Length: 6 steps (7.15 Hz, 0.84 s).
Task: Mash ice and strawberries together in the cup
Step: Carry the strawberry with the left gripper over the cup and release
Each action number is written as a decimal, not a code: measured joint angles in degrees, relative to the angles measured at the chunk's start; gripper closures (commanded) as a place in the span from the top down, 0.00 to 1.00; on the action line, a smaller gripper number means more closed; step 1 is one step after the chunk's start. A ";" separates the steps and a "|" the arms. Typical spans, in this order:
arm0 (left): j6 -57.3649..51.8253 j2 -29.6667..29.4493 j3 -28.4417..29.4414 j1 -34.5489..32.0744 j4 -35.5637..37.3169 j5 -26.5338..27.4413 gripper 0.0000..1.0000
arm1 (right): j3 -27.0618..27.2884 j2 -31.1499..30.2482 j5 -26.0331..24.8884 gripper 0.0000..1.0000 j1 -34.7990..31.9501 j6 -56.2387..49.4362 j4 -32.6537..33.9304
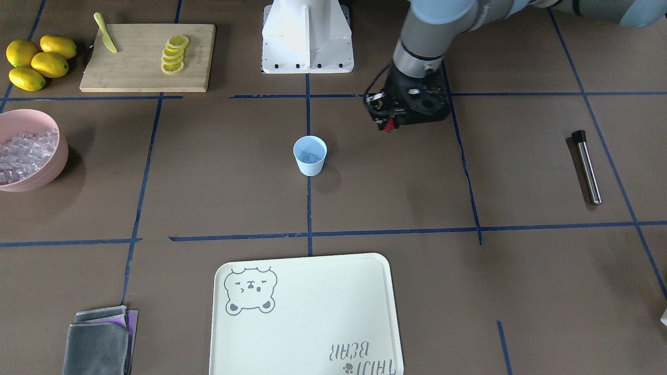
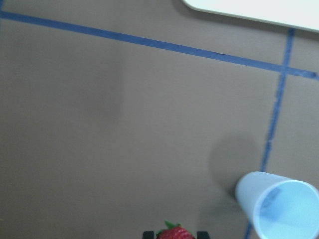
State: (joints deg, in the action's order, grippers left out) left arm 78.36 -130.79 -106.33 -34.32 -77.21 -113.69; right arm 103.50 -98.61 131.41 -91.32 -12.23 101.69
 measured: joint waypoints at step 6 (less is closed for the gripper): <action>7.39 -11.90 15.20 4.91 -3.39 4.98 1.00 | -0.25 0.00 0.05 1.00 0.00 0.14 -0.02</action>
State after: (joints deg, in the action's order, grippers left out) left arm 85.75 -142.69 -91.13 -29.41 -80.60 -108.71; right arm 103.25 -98.61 131.46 -91.32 -12.08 101.67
